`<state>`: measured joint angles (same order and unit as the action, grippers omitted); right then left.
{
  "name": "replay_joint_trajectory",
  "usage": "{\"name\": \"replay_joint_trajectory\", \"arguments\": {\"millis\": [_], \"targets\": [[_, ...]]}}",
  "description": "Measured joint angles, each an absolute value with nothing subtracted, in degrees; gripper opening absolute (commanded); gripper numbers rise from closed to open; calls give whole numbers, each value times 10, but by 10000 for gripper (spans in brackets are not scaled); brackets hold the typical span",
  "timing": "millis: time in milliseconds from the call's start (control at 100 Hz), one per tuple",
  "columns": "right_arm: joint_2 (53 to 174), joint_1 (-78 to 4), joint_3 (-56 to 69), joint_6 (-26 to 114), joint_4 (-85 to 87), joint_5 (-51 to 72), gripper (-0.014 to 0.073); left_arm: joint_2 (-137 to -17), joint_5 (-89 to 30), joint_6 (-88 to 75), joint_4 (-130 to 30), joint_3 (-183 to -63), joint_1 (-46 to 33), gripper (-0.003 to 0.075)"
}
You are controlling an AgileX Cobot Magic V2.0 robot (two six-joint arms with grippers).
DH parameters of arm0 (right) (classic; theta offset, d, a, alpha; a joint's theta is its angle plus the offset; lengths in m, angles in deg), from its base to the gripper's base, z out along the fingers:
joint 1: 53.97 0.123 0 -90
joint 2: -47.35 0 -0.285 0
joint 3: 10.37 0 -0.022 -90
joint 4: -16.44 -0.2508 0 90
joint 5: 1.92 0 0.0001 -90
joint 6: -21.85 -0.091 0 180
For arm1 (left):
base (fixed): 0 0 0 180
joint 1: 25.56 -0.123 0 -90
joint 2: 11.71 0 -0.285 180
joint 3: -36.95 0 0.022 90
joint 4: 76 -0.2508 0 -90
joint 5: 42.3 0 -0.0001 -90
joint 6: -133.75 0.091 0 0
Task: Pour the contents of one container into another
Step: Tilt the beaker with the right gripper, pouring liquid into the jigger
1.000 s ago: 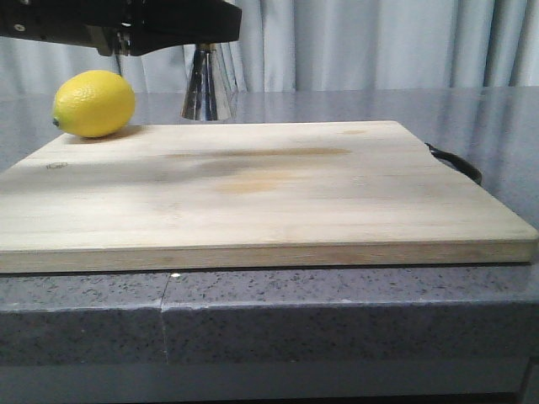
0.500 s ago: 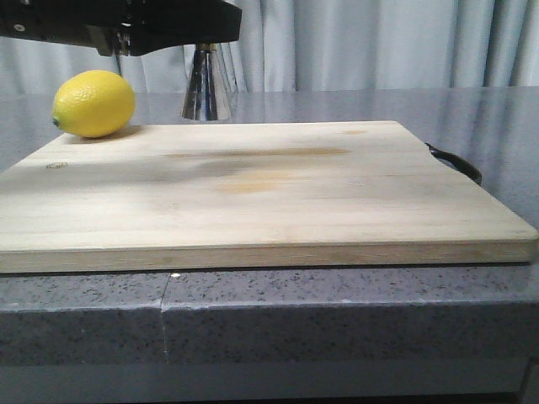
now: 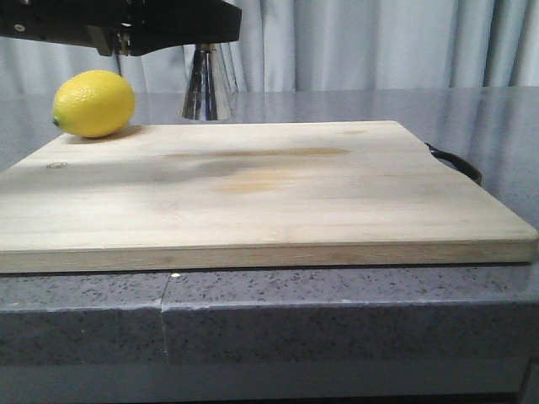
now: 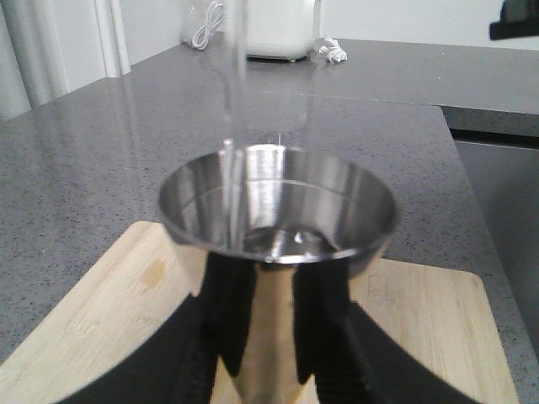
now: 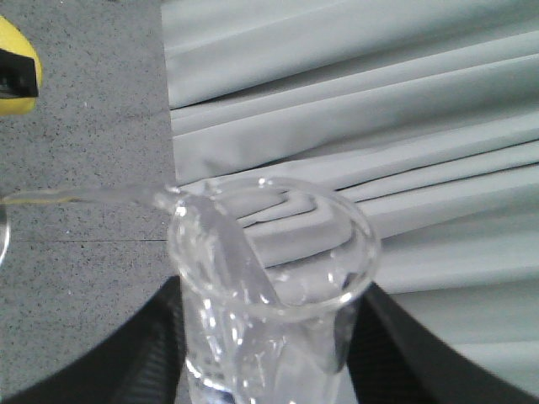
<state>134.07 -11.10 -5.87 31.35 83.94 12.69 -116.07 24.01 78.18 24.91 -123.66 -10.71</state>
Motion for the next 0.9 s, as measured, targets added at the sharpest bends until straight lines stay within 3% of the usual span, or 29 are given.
{"name": "replay_joint_trajectory", "arguments": {"millis": [900], "targets": [[1341,-111,-59,314,873,126,297,-1161,240,782,249,-1237,-107,185]]}}
